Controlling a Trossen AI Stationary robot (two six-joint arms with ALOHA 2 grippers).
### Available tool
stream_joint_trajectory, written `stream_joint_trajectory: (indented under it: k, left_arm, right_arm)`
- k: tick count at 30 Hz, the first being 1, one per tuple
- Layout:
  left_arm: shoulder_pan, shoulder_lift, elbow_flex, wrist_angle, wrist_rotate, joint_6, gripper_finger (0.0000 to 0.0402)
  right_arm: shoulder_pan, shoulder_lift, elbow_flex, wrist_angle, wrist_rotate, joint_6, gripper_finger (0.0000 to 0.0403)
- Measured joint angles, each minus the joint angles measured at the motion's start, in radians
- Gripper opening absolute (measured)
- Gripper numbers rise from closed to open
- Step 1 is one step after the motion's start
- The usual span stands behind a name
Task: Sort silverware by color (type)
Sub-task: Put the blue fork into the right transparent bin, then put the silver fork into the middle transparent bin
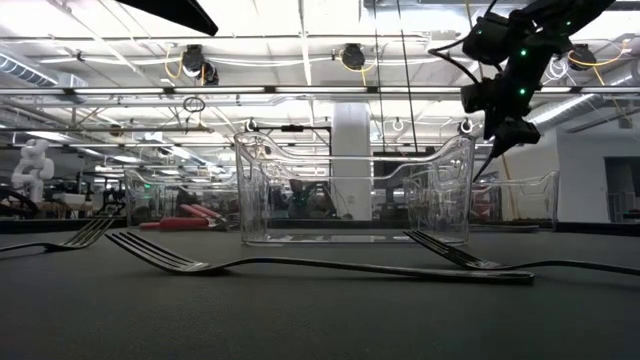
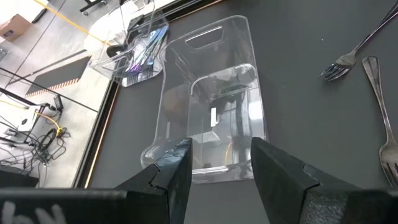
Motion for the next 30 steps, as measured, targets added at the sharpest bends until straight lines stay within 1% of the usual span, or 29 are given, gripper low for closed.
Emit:
stream_joint_trajectory:
  k: [2, 9, 14, 18, 24, 30]
  left_arm:
    - [0.0, 0.0, 0.0, 0.0, 0.0, 0.0, 0.0164]
    - [0.0, 0.0, 0.0, 0.001, 0.0, 0.0, 0.0164]
    - [0.0, 0.0, 0.0, 0.012, 0.0, 0.003, 0.0164]
    - [0.0, 0.0, 0.0, 0.025, 0.0, 0.01, 0.0164]
    - [0.001, 0.0, 0.0, 0.025, 0.0, 0.025, 0.0164]
    - [0.001, 0.0, 0.0, 0.025, 0.0, 0.025, 0.0164]
  right_arm:
    - [0.0, -0.01, 0.0, -0.011, -0.005, 0.009, 0.028]
    - [0.0, -0.028, 0.0, -0.088, -0.106, 0.082, 0.028]
    - [0.006, -0.028, 0.001, -0.132, -0.103, 0.102, 0.028]
    - [0.033, -0.04, 0.007, -0.141, -0.1, 0.112, 0.028]
    - [0.132, -0.052, 0.084, -0.166, -0.103, 0.225, 0.028]
    - [0.301, -0.053, 0.174, -0.199, -0.111, 0.368, 0.0268]
